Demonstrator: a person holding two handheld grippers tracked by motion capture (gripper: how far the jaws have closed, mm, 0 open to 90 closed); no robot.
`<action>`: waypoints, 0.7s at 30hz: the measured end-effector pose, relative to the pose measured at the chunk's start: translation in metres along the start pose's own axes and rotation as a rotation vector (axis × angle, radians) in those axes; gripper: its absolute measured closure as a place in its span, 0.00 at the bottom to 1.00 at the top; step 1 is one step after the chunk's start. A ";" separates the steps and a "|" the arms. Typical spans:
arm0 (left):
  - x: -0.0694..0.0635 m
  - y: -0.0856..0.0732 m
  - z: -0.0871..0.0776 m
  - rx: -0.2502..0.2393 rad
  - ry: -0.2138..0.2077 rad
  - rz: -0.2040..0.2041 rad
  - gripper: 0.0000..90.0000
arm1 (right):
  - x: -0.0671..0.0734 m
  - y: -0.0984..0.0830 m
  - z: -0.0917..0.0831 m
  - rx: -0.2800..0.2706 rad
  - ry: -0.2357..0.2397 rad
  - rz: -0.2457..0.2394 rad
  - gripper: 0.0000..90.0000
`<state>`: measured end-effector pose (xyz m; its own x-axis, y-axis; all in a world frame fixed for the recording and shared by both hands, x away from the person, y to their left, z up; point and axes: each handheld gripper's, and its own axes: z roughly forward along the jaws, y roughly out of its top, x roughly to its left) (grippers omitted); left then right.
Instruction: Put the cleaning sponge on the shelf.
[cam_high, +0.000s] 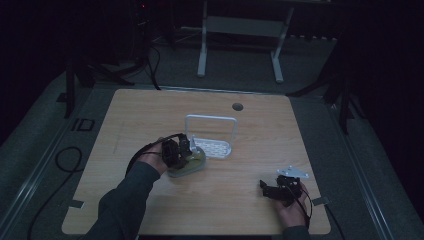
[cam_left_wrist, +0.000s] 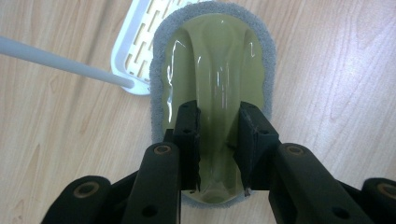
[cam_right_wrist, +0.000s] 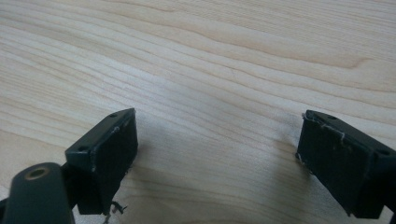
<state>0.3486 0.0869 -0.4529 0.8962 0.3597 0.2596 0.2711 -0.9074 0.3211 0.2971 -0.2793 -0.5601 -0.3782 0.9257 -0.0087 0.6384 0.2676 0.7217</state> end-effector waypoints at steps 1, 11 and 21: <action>0.000 0.000 0.000 0.000 0.000 0.000 0.80 | 0.000 0.000 0.000 0.000 0.000 0.001 0.13; 0.005 0.003 0.000 -0.013 0.004 0.044 0.80 | 0.000 0.000 0.000 0.000 0.000 -0.001 0.13; 0.008 0.008 -0.004 -0.029 0.013 0.098 0.80 | 0.000 0.000 0.000 0.000 0.000 -0.002 0.13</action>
<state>0.3566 0.0831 -0.4446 0.9133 0.2726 0.3027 0.1721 -0.9316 0.3201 0.2972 -0.2794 -0.5601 -0.3795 0.9251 -0.0100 0.6374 0.2692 0.7220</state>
